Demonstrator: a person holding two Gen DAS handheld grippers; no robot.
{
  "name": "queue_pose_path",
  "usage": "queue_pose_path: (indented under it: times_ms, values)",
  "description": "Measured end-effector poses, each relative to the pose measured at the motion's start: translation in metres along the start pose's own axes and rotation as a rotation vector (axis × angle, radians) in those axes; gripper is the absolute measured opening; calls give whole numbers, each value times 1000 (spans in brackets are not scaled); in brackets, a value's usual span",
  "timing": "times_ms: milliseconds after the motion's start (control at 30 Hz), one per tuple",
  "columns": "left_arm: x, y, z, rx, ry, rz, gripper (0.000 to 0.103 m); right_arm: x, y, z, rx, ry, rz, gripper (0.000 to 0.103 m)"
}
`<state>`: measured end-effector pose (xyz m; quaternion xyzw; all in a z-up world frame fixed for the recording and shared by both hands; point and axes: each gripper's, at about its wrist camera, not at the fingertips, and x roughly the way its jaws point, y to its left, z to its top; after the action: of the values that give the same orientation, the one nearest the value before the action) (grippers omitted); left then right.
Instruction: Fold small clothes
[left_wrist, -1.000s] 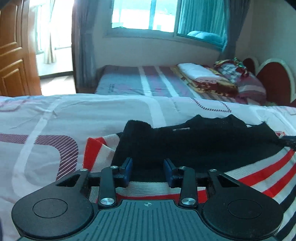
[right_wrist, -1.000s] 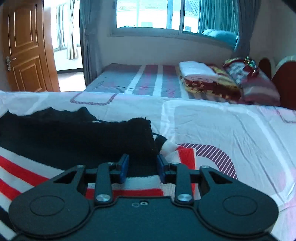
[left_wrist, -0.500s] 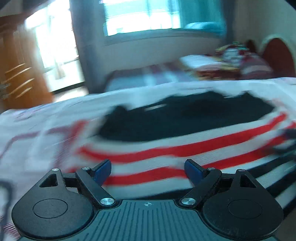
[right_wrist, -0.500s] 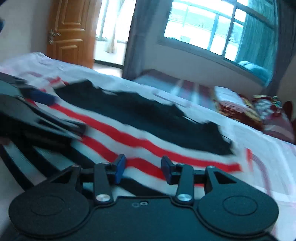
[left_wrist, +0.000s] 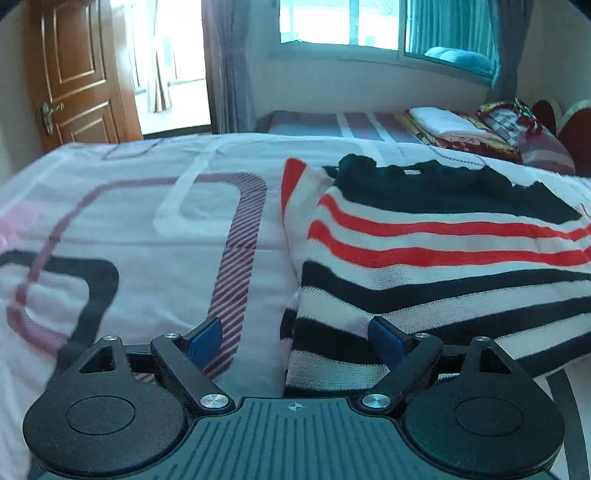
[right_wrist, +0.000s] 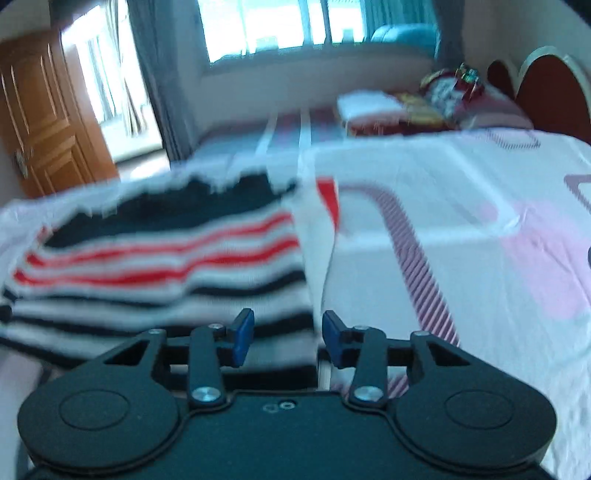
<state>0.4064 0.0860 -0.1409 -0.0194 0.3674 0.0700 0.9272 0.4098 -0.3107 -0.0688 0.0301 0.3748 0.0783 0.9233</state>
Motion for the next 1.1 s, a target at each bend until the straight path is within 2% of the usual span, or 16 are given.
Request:
queue_pose_path:
  times_ms: [33, 67, 133, 233, 333, 400, 433, 500, 600, 667, 767, 933, 1100]
  values:
    - [2, 2, 0, -14, 4, -6, 86, 1, 4, -7, -18, 6, 3, 15]
    - [6, 1, 1, -15, 7, -8, 87, -2, 8, -13, -47, 8, 7, 10]
    - [6, 2, -1, 2, 6, -6, 87, -12, 9, -22, -73, -7, -31, 7]
    - [-2, 1, 3, 14, 0, 27, 87, -16, -4, -33, -6, 0, -37, 7]
    - [-29, -6, 12, 43, -94, 81, 87, -24, 4, -32, -36, 9, -53, 10]
    - [-45, -30, 15, 70, -144, 30, 86, -44, 13, -25, -40, -78, -71, 19]
    - [-48, -45, 16, 95, -144, -4, 86, -50, 18, -22, -47, -112, -58, 19]
    - [-47, -83, 13, 149, -140, -64, 87, -48, 39, -16, -68, -114, -7, 20]
    - [-31, -116, 8, 151, -82, -73, 87, -27, 80, -18, -180, -99, 18, 20]
    - [-21, -125, 3, 151, -44, -58, 87, -15, 103, -23, -254, -93, 2, 26]
    - [-15, -124, -6, 152, -29, -46, 87, -9, 114, -33, -288, -80, -26, 48]
    - [-15, -109, -11, 142, -26, -45, 87, -8, 91, -39, -256, -51, -67, 45]
    - [-14, -96, -13, 137, -24, -37, 92, -14, 60, -42, -206, -34, -102, 44]
